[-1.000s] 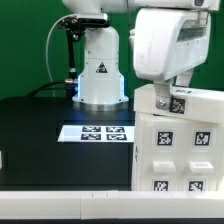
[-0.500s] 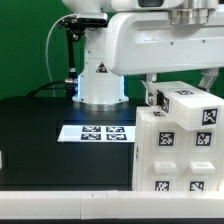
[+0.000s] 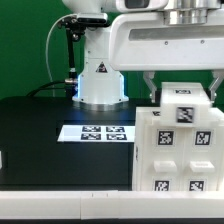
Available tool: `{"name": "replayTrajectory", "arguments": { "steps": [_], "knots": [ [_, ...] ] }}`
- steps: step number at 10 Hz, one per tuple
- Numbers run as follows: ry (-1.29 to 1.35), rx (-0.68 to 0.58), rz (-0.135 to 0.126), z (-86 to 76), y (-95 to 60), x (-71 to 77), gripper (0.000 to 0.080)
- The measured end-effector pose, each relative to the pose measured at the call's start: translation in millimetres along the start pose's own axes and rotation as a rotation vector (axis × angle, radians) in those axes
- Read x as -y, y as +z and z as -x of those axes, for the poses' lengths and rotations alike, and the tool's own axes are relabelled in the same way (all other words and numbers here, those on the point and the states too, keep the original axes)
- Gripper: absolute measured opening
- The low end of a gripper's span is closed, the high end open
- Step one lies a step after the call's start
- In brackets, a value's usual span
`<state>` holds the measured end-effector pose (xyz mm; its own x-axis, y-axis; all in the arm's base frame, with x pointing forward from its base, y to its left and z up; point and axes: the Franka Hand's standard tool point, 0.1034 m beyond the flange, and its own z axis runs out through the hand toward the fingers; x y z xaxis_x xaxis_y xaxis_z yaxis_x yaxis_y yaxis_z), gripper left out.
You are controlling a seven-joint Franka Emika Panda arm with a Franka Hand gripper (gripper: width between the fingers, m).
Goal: Assemble cabinet
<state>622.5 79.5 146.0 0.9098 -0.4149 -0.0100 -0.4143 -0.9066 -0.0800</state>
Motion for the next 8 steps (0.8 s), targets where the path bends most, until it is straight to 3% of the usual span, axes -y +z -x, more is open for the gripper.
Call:
{"name": "replayTrajectory", "arguments": {
  "steps": [2, 6, 8],
  "knots": [
    [0.21, 0.003, -0.023, 1.3, 0.2, 2.5, 0.0557],
    [0.477, 0.015, -0.03, 3.4, 1.1, 5.2, 0.0557],
    [0.83, 0.044, -0.048, 4.7, 2.4, 8.5, 0.0557]
  ]
}}
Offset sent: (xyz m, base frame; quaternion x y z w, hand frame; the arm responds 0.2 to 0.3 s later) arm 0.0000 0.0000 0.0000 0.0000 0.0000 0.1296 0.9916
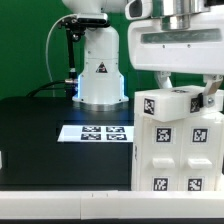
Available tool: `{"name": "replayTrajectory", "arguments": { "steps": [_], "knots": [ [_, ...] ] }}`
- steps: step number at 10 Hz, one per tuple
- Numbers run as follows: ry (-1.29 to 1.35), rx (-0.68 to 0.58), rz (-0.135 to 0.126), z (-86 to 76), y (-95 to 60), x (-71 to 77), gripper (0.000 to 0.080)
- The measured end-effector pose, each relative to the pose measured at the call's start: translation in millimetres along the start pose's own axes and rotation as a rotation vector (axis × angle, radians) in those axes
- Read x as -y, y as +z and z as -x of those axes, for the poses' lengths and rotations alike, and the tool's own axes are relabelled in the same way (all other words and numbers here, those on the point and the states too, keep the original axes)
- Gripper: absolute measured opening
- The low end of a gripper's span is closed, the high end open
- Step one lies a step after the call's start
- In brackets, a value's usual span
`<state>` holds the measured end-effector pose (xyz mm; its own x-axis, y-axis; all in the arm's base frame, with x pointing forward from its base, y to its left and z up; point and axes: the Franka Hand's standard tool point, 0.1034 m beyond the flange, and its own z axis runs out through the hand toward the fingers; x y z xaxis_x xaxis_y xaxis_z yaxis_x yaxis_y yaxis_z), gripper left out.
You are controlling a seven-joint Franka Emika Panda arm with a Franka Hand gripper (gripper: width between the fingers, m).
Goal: Assemble cabinet
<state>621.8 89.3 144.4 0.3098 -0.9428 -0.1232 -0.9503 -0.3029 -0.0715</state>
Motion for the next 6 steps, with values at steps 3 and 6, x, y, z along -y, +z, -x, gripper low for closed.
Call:
{"name": "replayTrajectory", "arguments": {
  "steps": [3, 6],
  "knots": [
    [0.261, 0.034, -0.067, 0.2, -0.3, 6.7, 0.0557],
    [0.351, 0.033, -0.068, 4.5, -0.6, 8.7, 0.0557]
  ]
}}
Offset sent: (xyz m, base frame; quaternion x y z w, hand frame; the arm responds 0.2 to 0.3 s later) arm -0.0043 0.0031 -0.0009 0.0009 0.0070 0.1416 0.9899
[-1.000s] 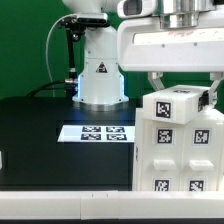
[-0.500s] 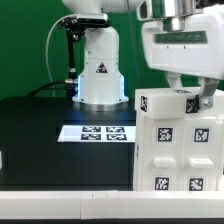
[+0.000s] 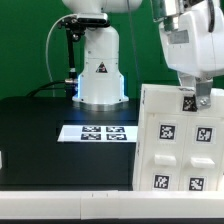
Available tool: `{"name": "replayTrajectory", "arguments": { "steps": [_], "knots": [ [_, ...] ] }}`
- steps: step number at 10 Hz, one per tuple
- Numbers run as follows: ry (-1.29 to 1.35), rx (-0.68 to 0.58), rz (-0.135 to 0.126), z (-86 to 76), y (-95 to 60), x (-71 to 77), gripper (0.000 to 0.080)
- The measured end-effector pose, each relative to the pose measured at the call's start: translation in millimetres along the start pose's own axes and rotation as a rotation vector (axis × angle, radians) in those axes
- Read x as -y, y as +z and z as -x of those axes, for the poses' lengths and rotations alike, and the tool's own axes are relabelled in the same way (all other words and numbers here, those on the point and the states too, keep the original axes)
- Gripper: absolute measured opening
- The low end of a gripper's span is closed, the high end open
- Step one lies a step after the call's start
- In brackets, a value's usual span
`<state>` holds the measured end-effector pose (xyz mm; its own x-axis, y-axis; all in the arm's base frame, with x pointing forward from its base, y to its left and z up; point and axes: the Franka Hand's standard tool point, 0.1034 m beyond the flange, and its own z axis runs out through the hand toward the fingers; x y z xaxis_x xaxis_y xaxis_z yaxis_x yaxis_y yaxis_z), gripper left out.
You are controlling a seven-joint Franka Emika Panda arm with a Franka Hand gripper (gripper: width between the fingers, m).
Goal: Assemble cabinet
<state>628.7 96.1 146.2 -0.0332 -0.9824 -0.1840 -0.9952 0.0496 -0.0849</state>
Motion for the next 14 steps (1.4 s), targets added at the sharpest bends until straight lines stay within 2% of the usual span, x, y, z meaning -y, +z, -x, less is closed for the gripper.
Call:
{"name": "replayTrajectory", "arguments": {
  "steps": [1, 2, 3, 4, 6, 7, 9, 14],
  "knots": [
    [-0.006, 0.0, 0.003, 0.8, 0.3, -0.7, 0.0557],
    [-0.028, 0.004, 0.012, 3.6, -2.0, -2.8, 0.0724],
    [-0.037, 0.008, 0.0, 6.1, -11.1, -0.8, 0.0776],
    [-0.057, 0.014, -0.019, 7.9, -24.2, 1.8, 0.0776],
    [-0.079, 0.053, -0.082, 12.6, -63.8, 12.8, 0.0798],
    [-0.087, 0.057, -0.092, 14.4, -69.8, 13.5, 0.0798],
    [-0.087, 0.055, -0.086, 14.1, -64.9, 12.5, 0.0797],
    [-0.089, 0.055, -0.084, 14.8, -64.0, 12.1, 0.0797]
  ]
}}
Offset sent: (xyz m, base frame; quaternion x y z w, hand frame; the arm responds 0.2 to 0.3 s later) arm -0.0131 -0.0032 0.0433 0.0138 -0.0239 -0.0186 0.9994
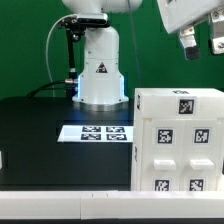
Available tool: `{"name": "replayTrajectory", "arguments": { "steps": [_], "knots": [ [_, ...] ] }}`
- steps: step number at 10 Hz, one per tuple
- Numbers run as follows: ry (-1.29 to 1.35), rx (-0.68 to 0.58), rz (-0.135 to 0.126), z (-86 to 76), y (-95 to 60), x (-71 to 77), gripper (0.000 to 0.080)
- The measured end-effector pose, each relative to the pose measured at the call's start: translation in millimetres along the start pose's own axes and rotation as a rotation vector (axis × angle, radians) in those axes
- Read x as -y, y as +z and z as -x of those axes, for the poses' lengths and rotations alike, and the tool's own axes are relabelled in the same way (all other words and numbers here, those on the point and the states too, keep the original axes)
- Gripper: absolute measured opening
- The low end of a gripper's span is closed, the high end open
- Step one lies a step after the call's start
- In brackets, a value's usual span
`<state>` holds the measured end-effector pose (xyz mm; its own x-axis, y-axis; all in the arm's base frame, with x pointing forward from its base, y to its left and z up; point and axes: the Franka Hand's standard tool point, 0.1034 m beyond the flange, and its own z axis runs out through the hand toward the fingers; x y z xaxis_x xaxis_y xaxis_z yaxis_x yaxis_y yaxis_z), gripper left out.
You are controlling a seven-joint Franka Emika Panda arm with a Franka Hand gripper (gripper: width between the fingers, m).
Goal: Assemble cabinet
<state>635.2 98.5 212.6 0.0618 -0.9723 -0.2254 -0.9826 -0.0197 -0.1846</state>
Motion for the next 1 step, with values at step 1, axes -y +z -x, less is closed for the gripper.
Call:
{"name": "replayTrajectory", "arguments": {
  "steps": [1],
  "knots": [
    [0.0, 0.0, 0.0, 0.1, 0.3, -0.1, 0.0797]
  ]
}}
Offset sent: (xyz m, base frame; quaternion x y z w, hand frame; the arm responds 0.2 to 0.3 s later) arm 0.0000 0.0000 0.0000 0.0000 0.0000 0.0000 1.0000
